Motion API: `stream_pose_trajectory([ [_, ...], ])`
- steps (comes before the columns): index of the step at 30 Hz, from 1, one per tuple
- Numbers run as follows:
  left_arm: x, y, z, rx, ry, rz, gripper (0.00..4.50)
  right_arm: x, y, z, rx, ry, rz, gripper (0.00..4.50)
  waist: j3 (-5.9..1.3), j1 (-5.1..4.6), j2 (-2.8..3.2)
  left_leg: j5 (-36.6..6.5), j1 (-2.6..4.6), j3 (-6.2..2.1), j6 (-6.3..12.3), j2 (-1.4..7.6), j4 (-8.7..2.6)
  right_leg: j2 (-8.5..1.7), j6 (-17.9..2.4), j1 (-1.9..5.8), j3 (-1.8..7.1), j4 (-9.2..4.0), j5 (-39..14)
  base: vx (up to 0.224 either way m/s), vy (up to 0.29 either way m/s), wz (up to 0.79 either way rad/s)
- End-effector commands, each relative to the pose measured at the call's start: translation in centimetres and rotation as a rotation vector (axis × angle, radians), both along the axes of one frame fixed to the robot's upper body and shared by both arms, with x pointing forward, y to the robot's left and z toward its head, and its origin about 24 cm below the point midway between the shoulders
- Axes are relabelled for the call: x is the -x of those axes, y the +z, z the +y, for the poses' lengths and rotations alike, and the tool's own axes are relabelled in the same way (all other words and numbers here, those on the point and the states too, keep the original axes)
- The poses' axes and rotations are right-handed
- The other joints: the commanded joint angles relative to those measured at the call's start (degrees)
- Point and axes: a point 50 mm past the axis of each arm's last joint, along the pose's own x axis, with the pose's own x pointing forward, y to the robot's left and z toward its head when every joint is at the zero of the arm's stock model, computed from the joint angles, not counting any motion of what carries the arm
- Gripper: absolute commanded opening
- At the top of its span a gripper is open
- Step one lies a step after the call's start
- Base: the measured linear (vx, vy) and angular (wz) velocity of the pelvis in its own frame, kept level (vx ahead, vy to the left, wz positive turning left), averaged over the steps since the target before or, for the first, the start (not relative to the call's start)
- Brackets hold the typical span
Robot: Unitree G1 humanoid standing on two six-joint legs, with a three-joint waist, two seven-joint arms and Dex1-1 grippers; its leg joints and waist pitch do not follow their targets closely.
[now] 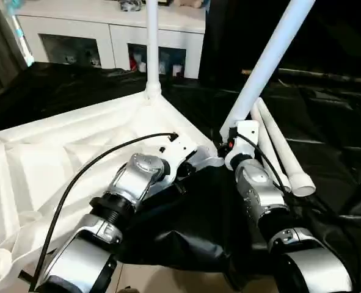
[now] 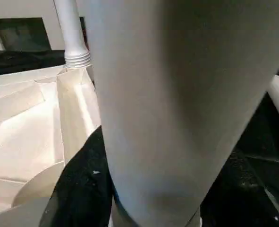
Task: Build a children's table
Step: Insert table leg to table base
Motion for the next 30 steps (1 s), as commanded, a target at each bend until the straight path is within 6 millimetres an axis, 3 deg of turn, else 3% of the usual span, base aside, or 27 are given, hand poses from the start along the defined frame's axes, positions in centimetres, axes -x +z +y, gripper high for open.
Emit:
stream_pose_trajectory([
  [1,-1.4,1.7,1.2,-0.031,0.090,-0.094,0.00,2.8,-5.4,-0.6,0.032,-0.011,0.247,1.91,-2.37,-0.40,0.88,-20.72,-0.25,-0.88,0.25,2.16,-5.13,-4.42,-5.12,1.21,3.49,-6.96,-28.29,0.000,0.000,0.00],
  [6,-1.4,1.7,1.2,-0.031,0.090,-0.094,0.00,2.8,-5.4,-0.6,0.032,-0.011,0.247,1.91,-2.31,-0.60,0.93,-20.73,-0.27,-0.91,0.21,2.28,-5.51,-4.42,-5.06,1.24,3.38,-7.23,-27.68,0.000,0.000,0.00],
  [12,-1.4,1.7,1.2,-0.031,0.090,-0.094,0.00,2.8,-5.4,-0.6,0.032,-0.011,0.247,1.91,-2.14,-0.65,0.84,-22.28,0.03,-0.87,0.25,2.21,-5.53,-4.60,-4.23,0.82,3.42,-7.79,-31.04,0.000,0.000,0.00],
  [17,-1.4,1.7,1.2,-0.031,0.090,-0.094,0.00,2.8,-5.4,-0.6,0.032,-0.011,0.247,1.91,-1.99,-0.70,0.84,-22.60,-0.13,-1.02,0.21,2.21,-5.70,-4.67,-3.29,0.72,3.33,-8.10,-33.20,0.000,0.000,0.00],
  [18,-1.3,1.8,0.9,-0.032,0.081,-0.102,0.00,2.3,-5.0,0.2,0.059,0.044,0.253,1.91,-1.97,-0.77,0.88,-23.24,-0.05,-1.04,0.04,2.23,-5.72,-4.70,-3.18,0.55,3.32,-8.19,-33.86,0.000,0.000,0.00],
  [19,-0.6,2.1,1.7,-0.027,-0.034,-0.095,0.00,2.2,-4.6,0.4,0.116,0.267,0.278,1.91,-2.44,-0.78,0.23,-23.20,-0.64,-1.44,0.35,2.35,-5.61,-4.82,-3.38,1.38,3.06,-7.48,-33.93,0.000,0.000,0.00],
  [20,-0.6,2.1,1.7,-0.027,-0.034,-0.095,0.00,2.2,-4.6,0.4,0.116,0.267,0.278,1.91,-2.41,-1.03,0.42,-22.43,-0.88,-1.22,0.66,2.33,-5.75,-4.89,-3.41,1.37,3.29,-7.84,-33.68,0.000,0.000,0.00],
  [21,1.1,2.3,3.6,-0.051,-0.253,-0.051,0.00,2.6,-4.2,-0.8,0.218,0.638,0.384,1.91,-2.72,-0.92,0.53,-21.42,-1.03,-1.64,0.50,3.02,-5.85,-5.12,-4.33,1.61,3.20,-7.32,-30.79,0.000,0.000,0.00],
  [22,1.5,2.4,4.2,-0.060,-0.295,-0.039,0.00,2.6,-4.0,-1.5,0.236,0.683,0.402,1.91,-2.45,-1.93,0.39,-19.52,-2.54,-1.53,1.60,2.80,-5.92,-4.75,-5.40,2.40,3.37,-6.79,-27.09,0.000,0.000,0.00],
  [23,1.5,2.4,4.3,-0.061,-0.287,-0.041,0.00,2.4,-3.9,-1.7,0.240,0.662,0.391,1.91,-2.57,-1.74,0.63,-18.31,-2.49,-1.58,1.66,3.02,-5.92,-5.02,-5.95,2.34,3.49,-6.62,-25.33,0.000,0.000,0.00],
  [24,1.4,2.4,4.4,-0.057,-0.280,-0.043,0.00,2.2,-3.6,-1.9,0.218,0.638,0.375,1.91,-2.73,-1.63,0.64,-16.43,-1.18,-0.96,1.83,3.01,-5.50,-4.90,-7.76,1.34,3.83,-6.65,-21.71,0.060,-0.024,0.03],
  [25,1.4,2.4,4.4,-0.056,-0.280,-0.043,0.00,2.2,-3.5,-1.9,0.215,0.638,0.374,1.91,-2.69,-1.68,0.56,-13.97,-1.32,-0.81,1.49,2.95,-5.47,-4.60,-9.96,1.73,3.82,-5.82,-17.21,0.060,-0.024,0.03],
  [26,1.4,2.4,4.4,-0.054,-0.279,-0.043,0.00,2.1,-3.4,-1.9,0.205,0.635,0.368,1.91,-2.88,-1.62,0.55,-12.54,-1.47,-0.77,1.41,2.92,-5.47,-4.51,-10.50,2.16,3.74,-5.50,-15.34,0.061,-0.009,0.00],
  [27,1.4,2.4,4.4,-0.053,-0.278,-0.042,0.00,2.1,-3.3,-1.8,0.198,0.632,0.363,1.91,-3.09,-1.50,0.57,-10.87,-1.04,-0.56,1.46,3.01,-5.29,-4.47,-11.56,2.06,3.76,-5.13,-12.06,0.051,0.016,-0.04],
  [28,1.4,2.5,4.2,-0.047,-0.283,-0.042,0.00,1.9,-3.1,-1.8,0.189,0.643,0.361,1.91,-3.11,-1.58,0.97,-9.64,-1.25,-0.56,1.48,2.95,-5.29,-4.33,-12.53,2.35,3.72,-4.63,-9.18,0.051,0.016,-0.04],
  [30,1.5,2.6,3.9,-0.037,-0.300,-0.044,0.00,1.9,-2.9,-1.6,0.179,0.665,0.358,1.91,-3.28,-1.64,0.92,-9.82,-0.97,-0.36,1.57,2.91,-5.19,-4.21,-13.35,2.39,3.73,-4.52,-7.42,0.000,0.000,0.00],
])
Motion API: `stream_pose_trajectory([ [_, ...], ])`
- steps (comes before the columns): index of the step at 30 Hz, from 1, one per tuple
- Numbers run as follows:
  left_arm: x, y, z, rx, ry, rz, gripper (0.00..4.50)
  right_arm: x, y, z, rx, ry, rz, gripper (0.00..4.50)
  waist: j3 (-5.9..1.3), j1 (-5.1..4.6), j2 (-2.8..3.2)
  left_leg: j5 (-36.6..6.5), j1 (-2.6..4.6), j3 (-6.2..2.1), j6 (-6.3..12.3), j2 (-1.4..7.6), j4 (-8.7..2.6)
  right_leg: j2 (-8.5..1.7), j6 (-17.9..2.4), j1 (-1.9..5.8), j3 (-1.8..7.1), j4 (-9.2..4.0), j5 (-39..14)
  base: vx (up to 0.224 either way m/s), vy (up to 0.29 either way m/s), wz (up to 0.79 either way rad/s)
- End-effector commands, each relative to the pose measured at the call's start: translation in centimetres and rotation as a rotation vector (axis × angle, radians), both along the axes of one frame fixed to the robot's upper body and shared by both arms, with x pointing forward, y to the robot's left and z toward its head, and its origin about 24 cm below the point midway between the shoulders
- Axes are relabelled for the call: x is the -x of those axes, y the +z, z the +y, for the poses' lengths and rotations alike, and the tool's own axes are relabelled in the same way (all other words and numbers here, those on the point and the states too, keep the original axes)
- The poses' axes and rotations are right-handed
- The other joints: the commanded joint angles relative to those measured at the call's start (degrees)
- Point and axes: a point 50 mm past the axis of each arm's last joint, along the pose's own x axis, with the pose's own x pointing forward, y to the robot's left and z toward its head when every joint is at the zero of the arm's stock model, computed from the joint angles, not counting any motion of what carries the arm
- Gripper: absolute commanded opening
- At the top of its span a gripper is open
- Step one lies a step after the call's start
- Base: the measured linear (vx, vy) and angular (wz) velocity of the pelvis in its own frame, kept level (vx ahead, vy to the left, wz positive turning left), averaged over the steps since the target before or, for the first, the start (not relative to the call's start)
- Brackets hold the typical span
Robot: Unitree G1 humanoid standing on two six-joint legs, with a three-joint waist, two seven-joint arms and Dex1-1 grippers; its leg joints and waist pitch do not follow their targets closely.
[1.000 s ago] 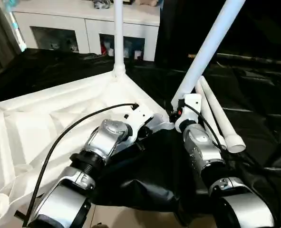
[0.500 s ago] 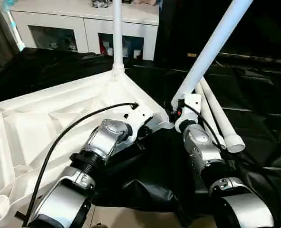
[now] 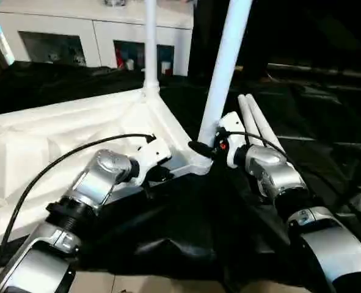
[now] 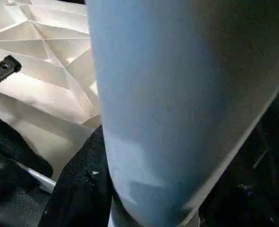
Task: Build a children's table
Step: Insert table leg to table base
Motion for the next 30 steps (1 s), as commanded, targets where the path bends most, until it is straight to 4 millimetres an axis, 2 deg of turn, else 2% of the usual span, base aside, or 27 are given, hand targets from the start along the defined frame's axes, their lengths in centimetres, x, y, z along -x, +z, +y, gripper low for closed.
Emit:
stream_pose_trajectory([
  [1,0.2,1.4,-1.7,0.039,-0.112,-0.046,0.00,2.5,-5.1,-1.5,0.107,0.006,0.249,1.91,-2.71,-0.05,1.17,-10.59,-0.60,-0.40,1.90,2.71,-4.36,-4.33,-13.12,2.73,3.98,-3.86,-7.44,0.000,0.000,0.00],
  [4,0.6,1.7,-1.6,0.055,-0.174,-0.039,0.00,2.7,-4.8,-1.5,0.084,0.071,0.261,1.91,-2.69,0.14,1.16,-11.49,-0.43,-0.25,2.18,2.73,-4.31,-4.48,-13.05,2.72,4.10,-4.12,-9.27,0.000,0.000,0.00],
  [6,0.8,1.8,-1.4,0.055,-0.215,-0.043,0.00,2.9,-4.8,-1.7,0.079,0.104,0.268,1.91,-2.75,0.18,0.96,-10.70,-0.52,-0.21,2.61,2.75,-4.27,-4.48,-13.09,2.81,4.13,-4.04,-8.53,0.000,0.000,0.00],
  [7,1.1,2.0,-1.3,0.072,-0.251,-0.039,0.00,3.2,-4.9,-1.7,0.078,0.136,0.280,1.91,-2.74,0.20,1.06,-10.21,-0.42,-0.21,2.66,2.78,-4.27,-4.45,-13.26,2.76,4.11,-3.95,-7.94,0.000,0.000,0.00],
  [9,1.5,2.2,-1.1,0.101,-0.301,-0.027,0.00,3.8,-5.2,-1.8,0.080,0.192,0.297,1.91,-2.76,0.36,0.96,-9.80,-0.52,-0.21,3.03,2.80,-4.24,-4.50,-13.14,2.97,4.09,-3.86,-7.53,0.000,0.000,0.00],
  [12,1.8,2.3,-0.6,0.106,-0.325,-0.011,0.00,4.7,-5.6,-2.0,0.090,0.277,0.314,1.91,-2.74,0.36,0.86,-8.79,-0.37,-0.06,3.48,2.85,-4.17,-4.30,-13.49,2.85,4.05,-3.69,-6.08,0.000,0.000,0.00],
  [18,1.9,2.3,-0.1,0.105,-0.348,0.000,0.00,5.5,-5.9,-2.0,0.105,0.345,0.316,1.91,-2.58,0.54,0.91,-11.21,-0.03,-0.05,2.28,2.91,-4.46,-4.43,-12.73,2.69,4.19,-4.11,-10.43,0.000,0.000,0.00],
  [19,1.8,2.3,-0.1,0.104,-0.343,-0.005,0.00,5.5,-6.0,-2.0,0.110,0.336,0.309,1.91,-2.56,0.57,0.85,-11.90,-0.01,-0.04,1.88,2.91,-4.52,-4.47,-12.40,2.64,4.26,-4.24,-11.68,0.000,0.000,0.00],
  [22,1.5,2.4,-0.2,0.106,-0.321,-0.013,0.00,5.1,-6.1,-1.8,0.102,0.256,0.282,1.91,-2.62,0.53,0.90,-11.42,0.03,-0.04,1.50,2.86,-4.54,-4.36,-12.32,2.61,4.29,-4.11,-10.90,0.000,0.000,0.00],
  [23,1.3,2.4,-0.3,0.106,-0.304,-0.015,0.00,4.7,-6.1,-1.7,0.090,0.182,0.267,1.91,-2.59,0.50,0.93,-11.59,0.01,-0.03,1.47,2.82,-4.56,-4.34,-12.28,2.60,4.29,-4.15,-11.05,0.000,0.000,0.00],
  [25,0.9,2.3,-0.5,0.106,-0.254,-0.021,0.00,3.9,-6.1,-1.7,0.068,0.040,0.249,1.91,-2.34,0.32,1.03,-13.64,0.16,-0.12,0.59,2.82,-4.80,-4.45,-11.32,2.36,4.33,-4.59,-14.61,0.000,0.000,0.00],
  [26,0.6,2.3,-0.7,0.106,-0.213,-0.027,0.00,3.6,-6.2,-1.7,0.061,-0.034,0.241,1.91,-2.23,0.10,0.80,-14.91,0.27,-0.15,-0.16,2.78,-4.87,-4.49,-10.63,2.23,4.35,-4.84,-17.41,0.000,0.000,0.00],
  [28,0.2,2.2,-0.8,0.100,-0.172,-0.029,0.00,3.3,-6.3,-1.7,0.054,-0.106,0.245,1.91,-2.17,-0.08,0.80,-16.36,0.35,-0.28,-0.90,2.70,-4.93,-4.58,-9.22,2.09,4.33,-5.22,-21.60,0.000,0.000,0.00],
  [30,0.0,2.1,-0.9,0.092,-0.143,-0.031,0.00,3.1,-6.4,-1.6,0.049,-0.160,0.249,1.91,-2.14,-0.19,0.79,-16.92,0.20,-0.38,-0.75,2.68,-4.95,-4.64,-8.23,2.05,4.30,-5.51,-23.47,0.000,0.000,0.00],
])
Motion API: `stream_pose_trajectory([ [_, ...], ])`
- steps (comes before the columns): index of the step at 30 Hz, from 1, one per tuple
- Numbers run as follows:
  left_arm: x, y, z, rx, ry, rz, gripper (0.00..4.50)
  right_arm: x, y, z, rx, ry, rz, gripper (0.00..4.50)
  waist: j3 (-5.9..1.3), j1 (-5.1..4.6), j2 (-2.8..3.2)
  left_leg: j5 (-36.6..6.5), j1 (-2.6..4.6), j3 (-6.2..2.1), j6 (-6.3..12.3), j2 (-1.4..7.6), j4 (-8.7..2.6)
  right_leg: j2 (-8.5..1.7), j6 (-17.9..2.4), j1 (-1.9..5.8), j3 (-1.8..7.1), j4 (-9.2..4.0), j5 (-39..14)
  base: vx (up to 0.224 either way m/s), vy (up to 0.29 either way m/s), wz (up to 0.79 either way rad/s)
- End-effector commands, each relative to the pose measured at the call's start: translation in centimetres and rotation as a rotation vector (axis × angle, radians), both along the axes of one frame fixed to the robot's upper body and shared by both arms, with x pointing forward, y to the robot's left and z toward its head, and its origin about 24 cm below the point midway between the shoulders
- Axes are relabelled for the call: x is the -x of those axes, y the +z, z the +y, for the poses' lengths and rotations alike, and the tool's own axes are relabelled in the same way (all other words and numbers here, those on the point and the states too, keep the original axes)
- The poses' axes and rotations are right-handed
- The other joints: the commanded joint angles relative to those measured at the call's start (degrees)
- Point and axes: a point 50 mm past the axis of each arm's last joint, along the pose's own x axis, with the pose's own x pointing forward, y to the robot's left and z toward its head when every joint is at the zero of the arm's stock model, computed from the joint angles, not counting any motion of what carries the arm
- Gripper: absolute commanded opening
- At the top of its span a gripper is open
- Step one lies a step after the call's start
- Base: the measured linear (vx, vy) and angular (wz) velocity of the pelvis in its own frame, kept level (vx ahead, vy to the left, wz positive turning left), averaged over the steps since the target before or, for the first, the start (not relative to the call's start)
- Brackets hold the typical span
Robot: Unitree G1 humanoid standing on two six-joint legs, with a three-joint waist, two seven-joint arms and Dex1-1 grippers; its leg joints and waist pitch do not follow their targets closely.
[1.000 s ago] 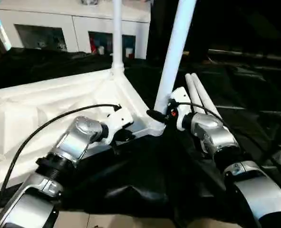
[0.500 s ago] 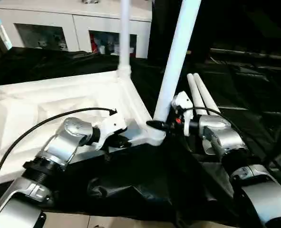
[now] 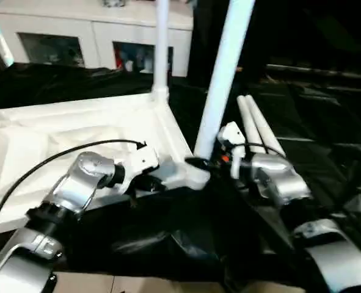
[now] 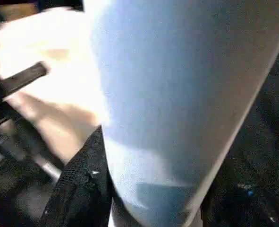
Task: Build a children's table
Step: Insert table leg to table base
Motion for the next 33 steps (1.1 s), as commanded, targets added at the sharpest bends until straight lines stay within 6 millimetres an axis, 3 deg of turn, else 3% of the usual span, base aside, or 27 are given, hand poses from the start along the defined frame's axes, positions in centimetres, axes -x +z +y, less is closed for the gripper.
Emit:
stream_pose_trajectory([
  [1,-1.5,1.9,-2.7,0.045,0.040,-0.079,0.00,1.4,-5.7,-1.9,0.116,-0.336,0.272,1.91,-1.87,-0.12,1.18,-16.90,-0.17,-0.82,-1.11,2.53,-4.78,-4.45,-7.78,1.51,4.09,-5.76,-23.53,0.000,0.000,0.00],
  [2,-1.5,1.9,-2.7,0.045,0.040,-0.079,0.00,1.4,-5.7,-1.9,0.116,-0.336,0.272,1.91,-1.87,-0.12,1.18,-16.90,-0.17,-0.82,-1.11,2.53,-4.78,-4.45,-7.78,1.51,4.09,-5.76,-23.53,0.000,0.000,0.00],
  [3,-2.2,1.4,-3.7,0.025,0.158,-0.085,0.00,0.9,-5.9,-1.2,0.089,-0.509,0.307,1.91,-1.88,-0.08,1.07,-17.13,0.10,-0.81,-1.71,2.47,-4.75,-4.46,-7.57,1.31,4.10,-5.85,-24.46,0.000,0.000,0.00],
  [6,-2.4,0.8,-6.0,0.016,0.211,-0.093,0.00,0.8,-6.0,0.6,0.037,-0.645,0.363,1.91,-1.93,0.16,0.75,-17.16,0.03,-0.93,-1.42,2.35,-4.72,-4.54,-6.27,1.24,3.88,-6.13,-25.45,0.000,0.000,0.00],
  [10,-2.2,0.4,-8.2,0.029,0.227,-0.093,0.00,1.0,-5.9,2.9,0.022,-0.665,0.392,1.91,-2.23,0.19,0.79,-16.26,-0.33,-0.86,-1.26,2.44,-4.82,-4.19,-6.29,1.34,3.91,-5.58,-18.95,0.000,0.000,0.00],
  [14,-2.4,0.3,-8.3,0.018,0.243,-0.094,0.00,1.2,-6.0,3.9,0.052,-0.634,0.390,1.91,-2.29,0.17,0.70,-15.41,-0.48,-0.69,-0.82,2.35,-4.83,-4.01,-7.57,1.58,3.99,-5.08,-14.02,0.000,0.000,0.00],
  [19,-2.5,0.2,-8.0,0.005,0.255,-0.096,0.00,1.2,-6.0,4.0,0.068,-0.648,0.392,1.91,-1.91,0.11,0.63,-19.21,-0.33,-0.87,-0.63,2.27,-5.04,-4.32,-5.87,1.28,4.03,-5.96,-21.65,0.000,0.000,0.00],
  [25,-2.6,0.2,-7.9,0.002,0.253,-0.092,0.00,1.1,-5.8,4.4,0.078,-0.624,0.385,1.91,-1.78,0.07,0.89,-20.58,-0.25,-1.06,-0.82,2.33,-5.21,-4.34,-4.87,0.97,4.00,-6.34,-24.11,0.000,0.000,0.00],
  [32,-2.6,0.3,-7.7,0.000,0.250,-0.091,0.00,1.0,-5.6,4.6,0.102,-0.592,0.362,1.91,-1.70,-0.09,0.76,-21.59,-0.24,-1.14,-0.81,2.33,-5.31,-4.39,-4.38,0.76,4.03,-6.58,-26.03,0.000,0.000,0.00],
  [33,-2.6,0.3,-7.6,-0.001,0.250,-0.091,0.00,1.0,-5.5,4.7,0.079,-0.582,0.372,2.25,-1.68,-0.05,0.71,-21.50,-0.29,-1.16,-0.70,2.30,-5.31,-4.46,-4.17,0.75,4.06,-6.66,-26.57,0.000,0.000,0.00],
])
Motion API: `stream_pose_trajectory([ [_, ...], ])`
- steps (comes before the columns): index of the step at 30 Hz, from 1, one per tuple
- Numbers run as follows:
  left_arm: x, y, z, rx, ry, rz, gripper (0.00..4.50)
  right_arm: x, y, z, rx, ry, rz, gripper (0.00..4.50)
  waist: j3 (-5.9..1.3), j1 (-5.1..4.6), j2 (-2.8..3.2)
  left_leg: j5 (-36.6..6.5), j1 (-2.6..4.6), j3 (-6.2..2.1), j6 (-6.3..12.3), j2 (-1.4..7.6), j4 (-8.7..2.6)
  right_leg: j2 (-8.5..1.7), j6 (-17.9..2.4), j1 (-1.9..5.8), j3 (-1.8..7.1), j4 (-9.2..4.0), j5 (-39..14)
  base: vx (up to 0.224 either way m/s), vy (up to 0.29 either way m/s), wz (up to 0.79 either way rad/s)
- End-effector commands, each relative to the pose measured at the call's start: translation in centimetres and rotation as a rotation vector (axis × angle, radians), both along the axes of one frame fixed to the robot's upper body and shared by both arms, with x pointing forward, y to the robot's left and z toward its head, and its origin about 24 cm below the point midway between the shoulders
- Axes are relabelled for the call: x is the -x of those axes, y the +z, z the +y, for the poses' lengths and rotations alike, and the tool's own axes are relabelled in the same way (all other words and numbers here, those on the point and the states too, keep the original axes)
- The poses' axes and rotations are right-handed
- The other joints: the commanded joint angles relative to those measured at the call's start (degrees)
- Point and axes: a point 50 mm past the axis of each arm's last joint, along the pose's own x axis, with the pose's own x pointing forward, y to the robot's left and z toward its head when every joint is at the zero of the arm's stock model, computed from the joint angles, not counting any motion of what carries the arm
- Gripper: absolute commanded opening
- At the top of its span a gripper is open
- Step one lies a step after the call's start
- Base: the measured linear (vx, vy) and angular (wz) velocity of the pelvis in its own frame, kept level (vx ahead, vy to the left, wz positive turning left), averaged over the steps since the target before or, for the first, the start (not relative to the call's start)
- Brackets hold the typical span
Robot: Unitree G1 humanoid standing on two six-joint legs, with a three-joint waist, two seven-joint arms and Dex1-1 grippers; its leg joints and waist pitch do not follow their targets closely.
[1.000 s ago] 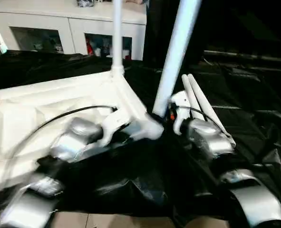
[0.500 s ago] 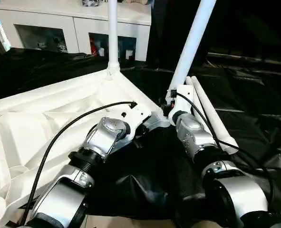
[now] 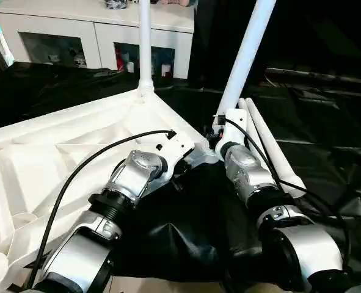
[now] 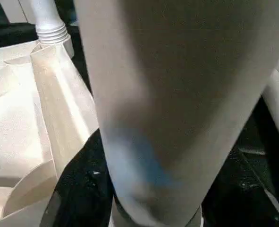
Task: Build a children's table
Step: Insert table leg to table base
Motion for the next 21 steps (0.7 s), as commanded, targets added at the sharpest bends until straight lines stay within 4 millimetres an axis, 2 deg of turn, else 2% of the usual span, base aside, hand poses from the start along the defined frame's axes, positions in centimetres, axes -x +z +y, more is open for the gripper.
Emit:
stream_pose_trajectory([
  [1,-0.5,1.0,-1.1,-0.003,-0.018,-0.040,0.00,3.6,-5.7,2.5,-0.029,0.113,0.296,2.46,-1.49,-0.29,1.09,-21.45,-0.31,-1.19,-0.61,2.51,-4.94,-4.45,-4.56,0.81,3.79,-6.56,-26.52,0.000,0.000,0.00],
  [5,-0.5,1.0,-1.0,-0.003,-0.018,-0.040,0.00,3.4,-5.4,2.6,-0.046,0.124,0.291,2.69,-1.54,-0.33,1.11,-21.19,-0.40,-1.26,-0.62,2.59,-5.03,-4.52,-4.44,0.81,3.80,-6.56,-26.60,0.000,0.000,0.00],
  [6,-0.5,1.0,-1.0,-0.003,-0.018,-0.040,0.00,3.4,-5.4,2.6,-0.046,0.124,0.290,2.95,-1.47,-0.34,1.09,-21.10,-0.45,-1.27,-0.64,2.60,-5.08,-4.49,-4.44,0.78,3.79,-6.60,-26.68,0.000,0.000,0.00],
  [9,-0.5,1.0,-0.9,-0.003,-0.020,-0.039,0.00,3.2,-5.2,2.7,-0.046,0.128,0.283,3.13,-1.49,-0.28,0.96,-20.56,-0.41,-1.15,-0.30,2.50,-5.01,-4.54,-4.43,0.76,3.87,-6.66,-26.89,0.000,0.000,0.00],
  [13,-0.5,1.0,-0.9,-0.002,-0.025,-0.038,0.00,3.0,-4.9,2.6,-0.043,0.138,0.269,3.56,-1.48,-0.26,1.07,-18.83,-0.63,-1.14,-0.24,2.59,-5.11,-4.50,-4.63,0.90,3.89,-6.54,-25.79,0.000,0.000,0.00],
  [15,-0.5,1.1,-0.9,-0.002,-0.028,-0.038,0.00,2.8,-4.5,2.6,-0.043,0.158,0.241,3.56,-1.52,-0.28,1.09,-19.09,-0.56,-1.13,-0.26,2.66,-5.11,-4.52,-4.89,0.89,3.89,-6.53,-25.47,0.000,0.000,0.00],
  [16,-0.5,1.1,-0.8,-0.001,-0.030,-0.039,0.00,2.7,-4.2,2.6,-0.045,0.163,0.225,3.90,-1.44,-0.32,1.11,-19.38,-0.55,-1.13,-0.28,2.67,-5.14,-4.50,-5.03,0.83,3.90,-6.57,-25.44,0.000,0.000,0.00],
  [19,-0.5,1.2,-0.8,0.003,-0.037,-0.041,0.00,2.3,-3.5,2.4,-0.055,0.188,0.175,3.99,-1.47,-0.31,0.99,-19.39,-0.56,-1.11,-0.32,2.69,-5.16,-4.53,-5.26,0.88,3.92,-6.52,-25.08,0.000,0.000,0.00],
  [20,-0.5,1.2,-0.7,0.005,-0.042,-0.043,0.00,2.1,-3.2,2.2,-0.053,0.192,0.154,4.17,-1.48,-0.29,1.04,-19.17,-0.63,-1.11,-0.14,2.71,-5.17,-4.54,-5.37,0.94,3.95,-6.49,-24.70,0.000,0.000,0.00],
  [21,-0.5,1.3,-0.7,0.007,-0.050,-0.046,0.00,1.9,-2.9,2.1,-0.049,0.195,0.138,4.17,-1.63,-0.23,0.99,-17.87,-0.72,-1.08,0.00,2.74,-5.11,-4.61,-5.72,1.07,4.00,-6.33,-23.24,0.000,0.000,0.00],
])
